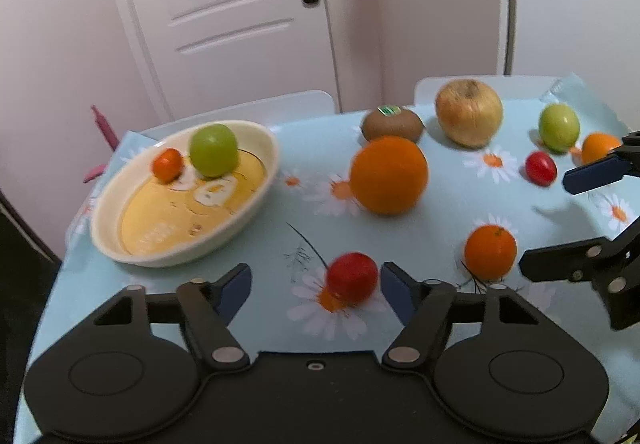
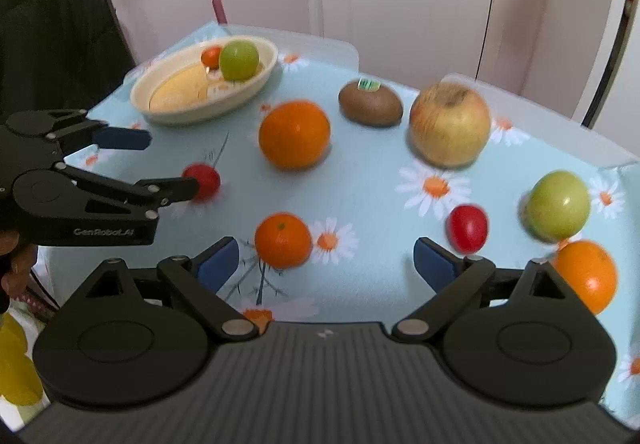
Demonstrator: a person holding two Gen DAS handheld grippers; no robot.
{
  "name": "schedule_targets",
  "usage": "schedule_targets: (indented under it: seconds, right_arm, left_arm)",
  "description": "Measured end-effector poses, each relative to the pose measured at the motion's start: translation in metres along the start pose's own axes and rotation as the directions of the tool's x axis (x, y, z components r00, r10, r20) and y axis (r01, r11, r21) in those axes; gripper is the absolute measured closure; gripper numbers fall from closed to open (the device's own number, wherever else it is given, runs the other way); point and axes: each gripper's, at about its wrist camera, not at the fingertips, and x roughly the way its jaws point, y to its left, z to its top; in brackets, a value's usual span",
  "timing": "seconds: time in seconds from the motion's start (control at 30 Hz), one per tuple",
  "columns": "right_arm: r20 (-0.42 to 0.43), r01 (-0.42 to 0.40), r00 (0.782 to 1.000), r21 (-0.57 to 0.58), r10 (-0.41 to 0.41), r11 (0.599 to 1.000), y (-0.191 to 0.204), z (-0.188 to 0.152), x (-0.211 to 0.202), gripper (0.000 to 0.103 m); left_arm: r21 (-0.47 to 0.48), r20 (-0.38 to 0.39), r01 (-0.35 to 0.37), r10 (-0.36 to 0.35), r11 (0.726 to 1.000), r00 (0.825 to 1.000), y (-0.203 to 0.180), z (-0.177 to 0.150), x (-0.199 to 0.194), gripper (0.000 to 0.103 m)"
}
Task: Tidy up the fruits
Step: 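Grasp a red cherry tomato with the left tool while the right tool grasps a tangerine, then carry tomato and tangerine over the cream bowl and release both into it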
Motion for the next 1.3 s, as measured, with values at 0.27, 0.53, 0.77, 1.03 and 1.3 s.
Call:
schedule_targets:
  seconds: [0.27,0.53,0.77,1.03,1.3]
  right_arm:
    - [-0.014,-0.032,0.999,-0.001,0.032,0.999,0.008,-0.002,0.015,0.015]
    - [-0.024,-0.05,0.999,-0.011,0.049,0.999,0.014,0.002,0.021,0.027]
    - [-0.027,-0.039,0.999,-0.019,0.038,0.999,0.018,0.003,0.025,0.033]
    - [-0.021,-0.037,0.999,-0.016,0.037,0.999,0.018,0.005,0.027,0.037]
    - [-0.027,-0.04,0.999,-0.026,0.039,0.999,0.021,0.008,0.025,0.052]
  left_arm:
    - [0.002,-0.019,0.066,-0.066,0.998,0.998,-0.007,0.0,0.018,0.068]
    - [0.001,-0.031,0.075,-0.075,0.997,0.997,-0.005,0.0,0.015,0.068]
    - [0.002,-0.037,0.063,-0.062,0.998,0.997,-0.002,-0.004,0.011,0.068]
    - [-0.004,-0.037,0.052,-0.052,0.999,0.998,-0.001,-0.006,0.008,0.068]
    - [-0.027,-0.034,0.04,-0.041,0.999,0.999,0.0,-0.007,0.0,0.069]
